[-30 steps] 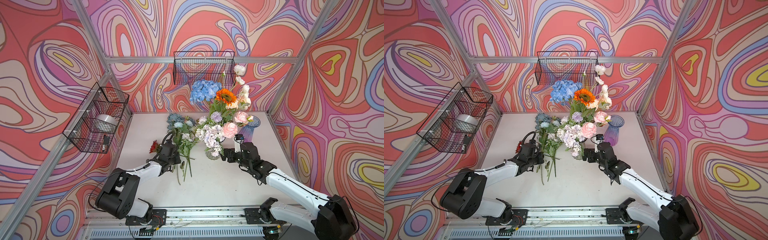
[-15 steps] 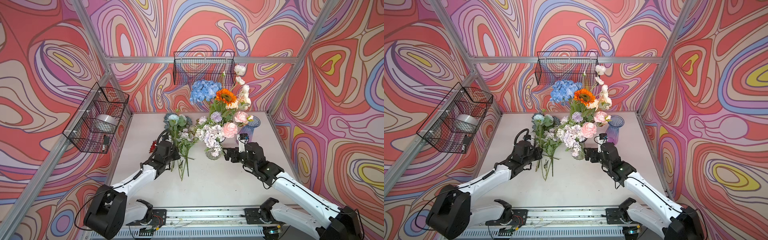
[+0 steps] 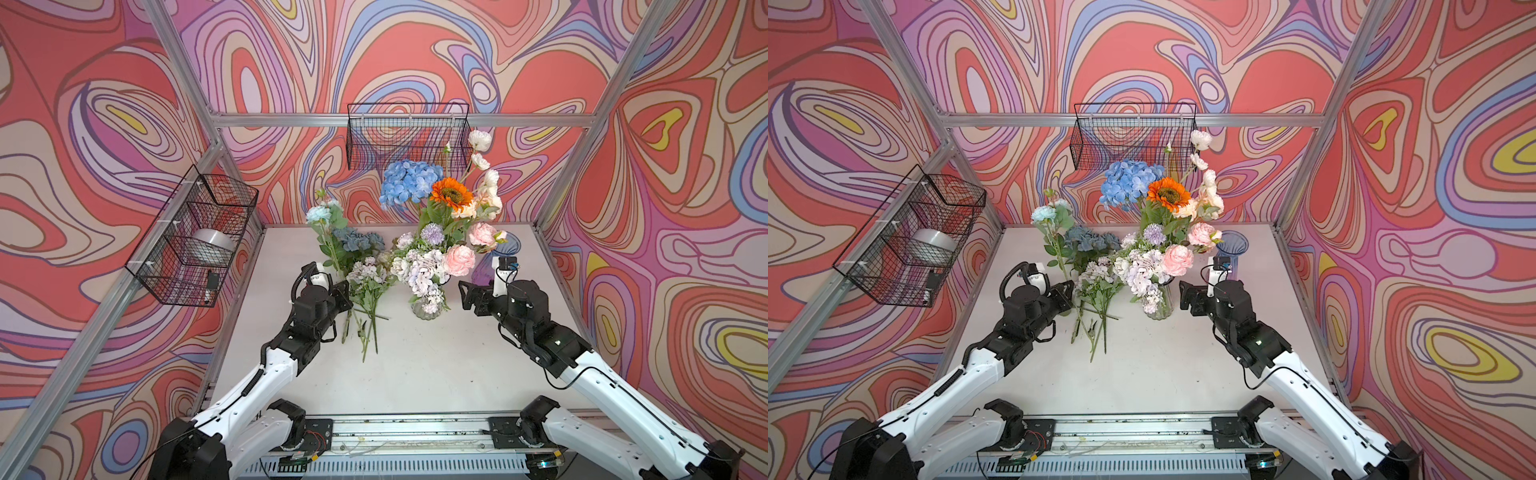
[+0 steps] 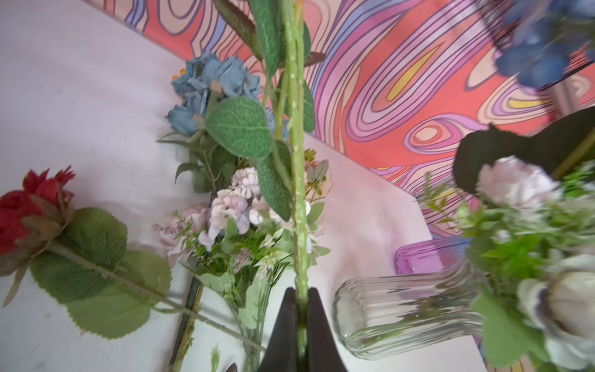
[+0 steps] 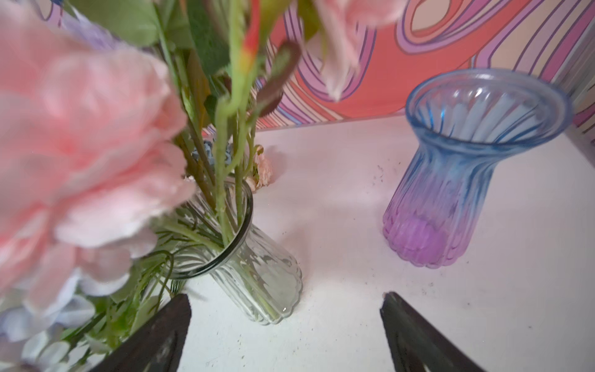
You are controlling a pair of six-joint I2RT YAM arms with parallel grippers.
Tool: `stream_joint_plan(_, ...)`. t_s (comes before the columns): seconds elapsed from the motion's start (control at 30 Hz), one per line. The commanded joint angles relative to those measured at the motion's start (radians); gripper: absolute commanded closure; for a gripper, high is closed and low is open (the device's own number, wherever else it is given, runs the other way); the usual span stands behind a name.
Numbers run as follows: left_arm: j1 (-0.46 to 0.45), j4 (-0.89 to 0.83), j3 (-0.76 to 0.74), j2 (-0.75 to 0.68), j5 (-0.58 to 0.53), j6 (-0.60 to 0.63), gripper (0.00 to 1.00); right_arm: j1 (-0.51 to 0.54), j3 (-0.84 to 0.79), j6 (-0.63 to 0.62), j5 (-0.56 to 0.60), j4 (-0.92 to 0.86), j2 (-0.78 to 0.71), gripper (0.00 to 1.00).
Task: Arrange the flowers into the vase
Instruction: 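Lift the pale blue rose stem toward the right gripper while the right grasps it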
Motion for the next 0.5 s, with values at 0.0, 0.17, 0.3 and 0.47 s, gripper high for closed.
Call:
stream_joint_plan(0.0,0.001,0.163,-0.001,-0.042,0.053,0.047,1.0,-0.003,0.055,-0.066,0.042,-0.013,-0.053,0.04)
stream_joint_plan(0.17,-0.005,0.364,-0.018,-0.079,0.2,0.088,1.0,-0.003,0.139,-0.113,-0.097,0.012,-0.077,0.09)
stream_joint_plan(0.3,-0.058,0.461,0.009,-0.092,0.305,0.156,1.0,-0.002,0.241,-0.118,-0.288,0.038,-0.018,0.16)
stream_joint_plan(0.47,-0.194,0.44,0.108,-0.07,0.364,0.286,1.0,-0.001,0.351,-0.06,-0.552,0.124,0.122,0.23)
